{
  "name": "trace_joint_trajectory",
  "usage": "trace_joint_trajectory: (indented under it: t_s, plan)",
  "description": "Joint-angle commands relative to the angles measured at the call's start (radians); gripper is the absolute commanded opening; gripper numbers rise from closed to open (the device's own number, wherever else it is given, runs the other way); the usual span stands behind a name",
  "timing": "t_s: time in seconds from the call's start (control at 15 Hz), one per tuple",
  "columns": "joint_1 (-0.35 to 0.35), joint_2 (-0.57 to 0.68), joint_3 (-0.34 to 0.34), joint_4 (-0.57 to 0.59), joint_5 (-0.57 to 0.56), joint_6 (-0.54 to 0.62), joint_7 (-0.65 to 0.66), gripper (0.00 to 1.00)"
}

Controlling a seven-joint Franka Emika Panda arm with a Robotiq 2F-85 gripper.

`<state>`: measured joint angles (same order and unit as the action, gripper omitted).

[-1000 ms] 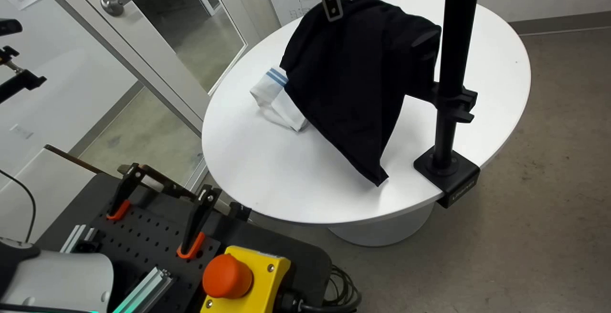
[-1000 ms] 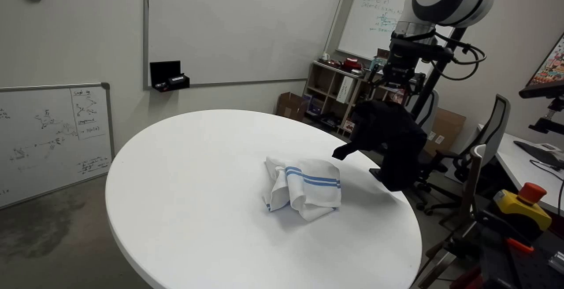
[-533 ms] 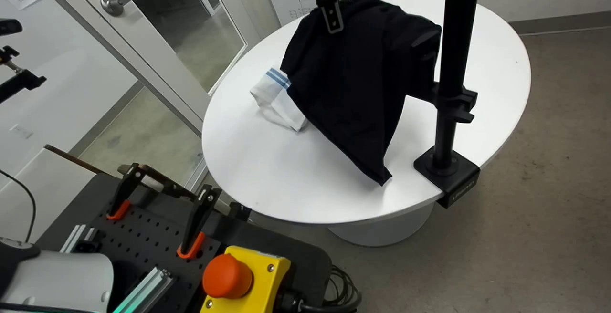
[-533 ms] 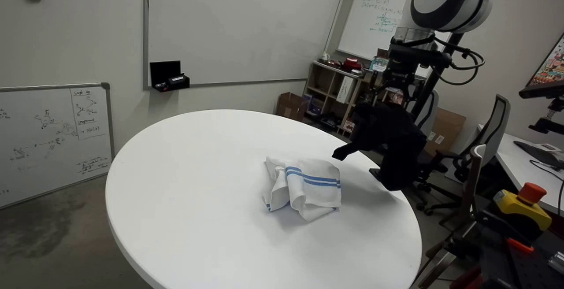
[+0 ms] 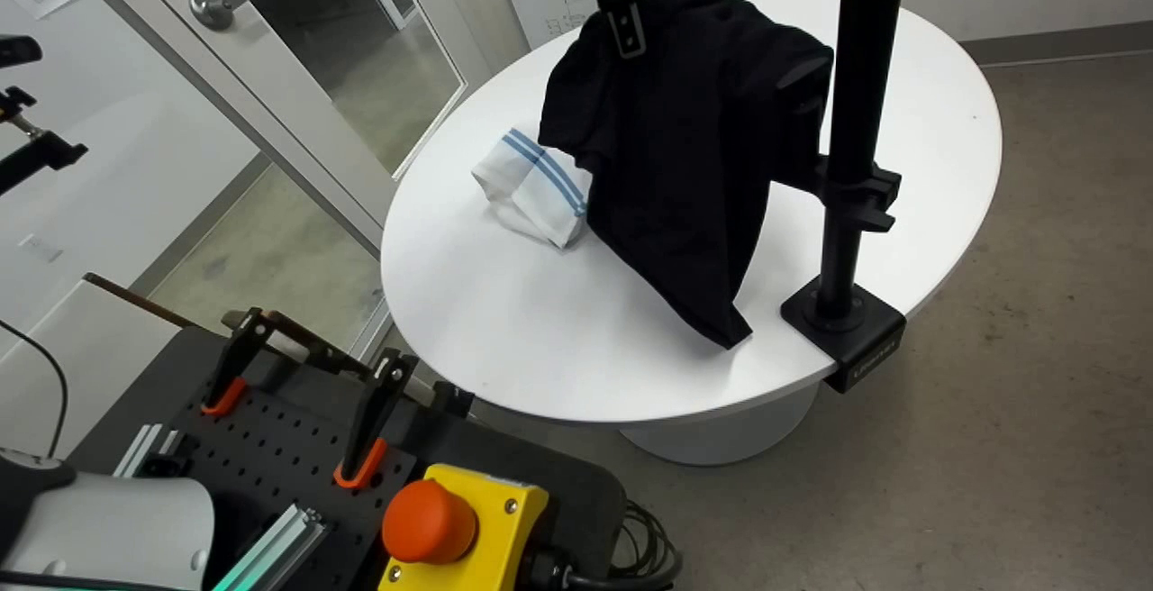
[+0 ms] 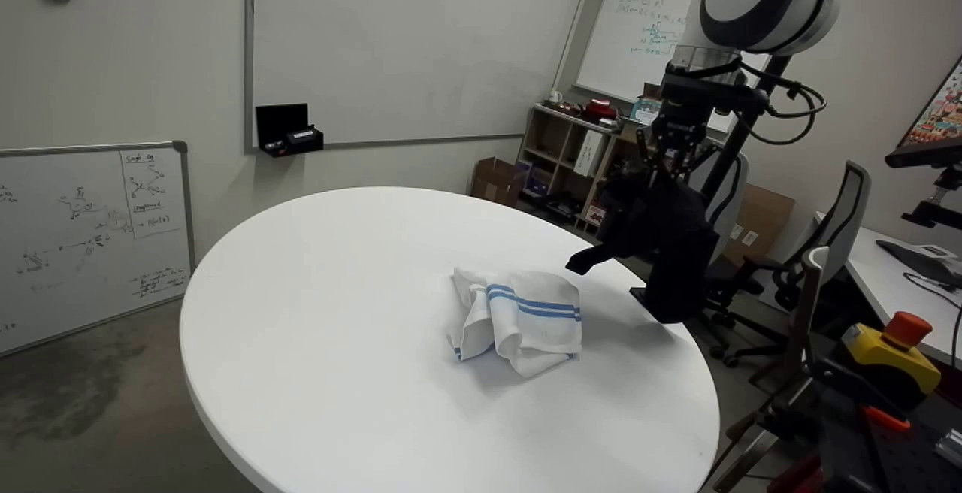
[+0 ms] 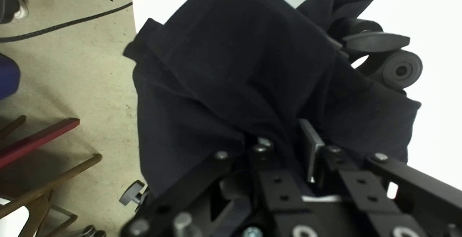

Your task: Put the black t-shirt on the table

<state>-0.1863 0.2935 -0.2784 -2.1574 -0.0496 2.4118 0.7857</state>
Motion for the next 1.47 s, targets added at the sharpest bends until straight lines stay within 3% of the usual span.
trace_joint_trajectory:
  t_s: [0.0,0.67,1.07,1.4]
  plan:
    - [0.008,-0.014,-0.007,-0.001,0.03,0.0,0.013,0.0]
    - [0.004,-0.301,0.076,-0.013,0.327,-0.118,-0.151,0.03]
    - [0.063,-0.473,0.146,-0.03,0.433,-0.334,-0.31,0.03]
    - [0.114,-0.494,0.196,-0.03,0.447,-0.516,-0.383,0.03]
